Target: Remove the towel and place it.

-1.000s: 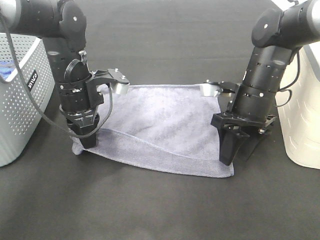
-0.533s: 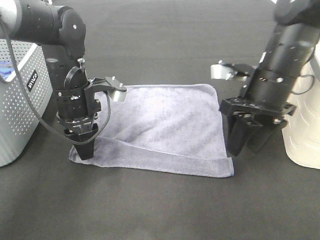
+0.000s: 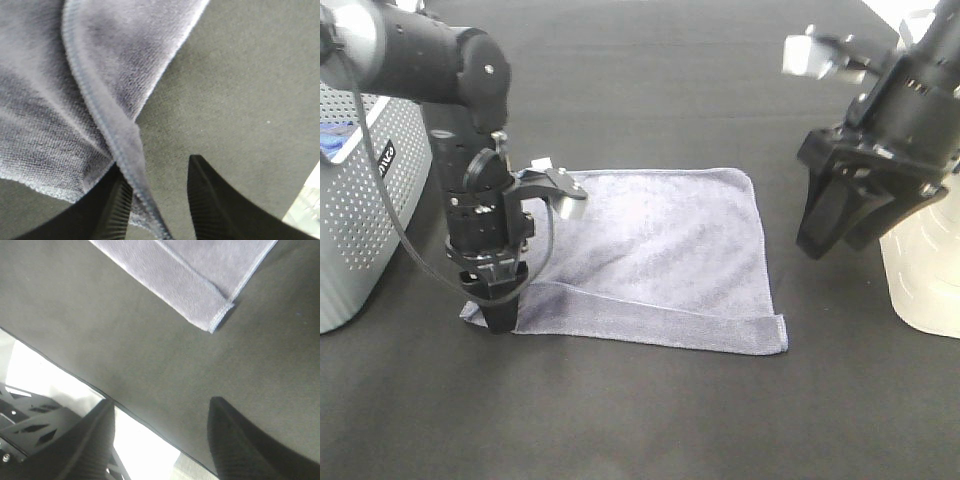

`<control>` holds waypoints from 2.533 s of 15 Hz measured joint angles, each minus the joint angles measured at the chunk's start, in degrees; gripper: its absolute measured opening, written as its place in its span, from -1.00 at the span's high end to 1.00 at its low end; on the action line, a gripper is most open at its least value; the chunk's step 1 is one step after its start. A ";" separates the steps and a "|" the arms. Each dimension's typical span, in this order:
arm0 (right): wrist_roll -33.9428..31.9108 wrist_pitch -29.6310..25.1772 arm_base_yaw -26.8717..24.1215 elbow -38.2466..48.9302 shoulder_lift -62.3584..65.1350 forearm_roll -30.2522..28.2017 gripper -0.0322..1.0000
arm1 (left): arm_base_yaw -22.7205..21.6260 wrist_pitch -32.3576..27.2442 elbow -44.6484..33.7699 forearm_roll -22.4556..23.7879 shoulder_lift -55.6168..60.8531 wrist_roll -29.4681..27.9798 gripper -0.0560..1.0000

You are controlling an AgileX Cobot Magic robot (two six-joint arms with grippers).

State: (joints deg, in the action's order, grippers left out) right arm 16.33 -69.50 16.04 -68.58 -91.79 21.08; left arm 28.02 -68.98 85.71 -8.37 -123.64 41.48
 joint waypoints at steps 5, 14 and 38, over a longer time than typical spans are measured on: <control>-0.40 0.00 0.00 0.00 3.55 0.00 -0.05 | 0.40 1.72 0.00 4.76 0.00 -6.53 0.83; -2.41 -0.06 0.00 0.00 4.13 0.00 -0.05 | 0.40 -0.11 -4.01 0.06 0.00 -2.64 0.89; -0.06 18.22 4.18 6.13 2.64 -3.55 -0.05 | -3.04 -0.40 -6.02 12.38 19.42 -33.75 0.06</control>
State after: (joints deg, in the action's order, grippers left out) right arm 16.27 -51.28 20.23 -62.45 -89.15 17.53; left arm 24.98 -69.39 79.70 4.01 -104.22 7.73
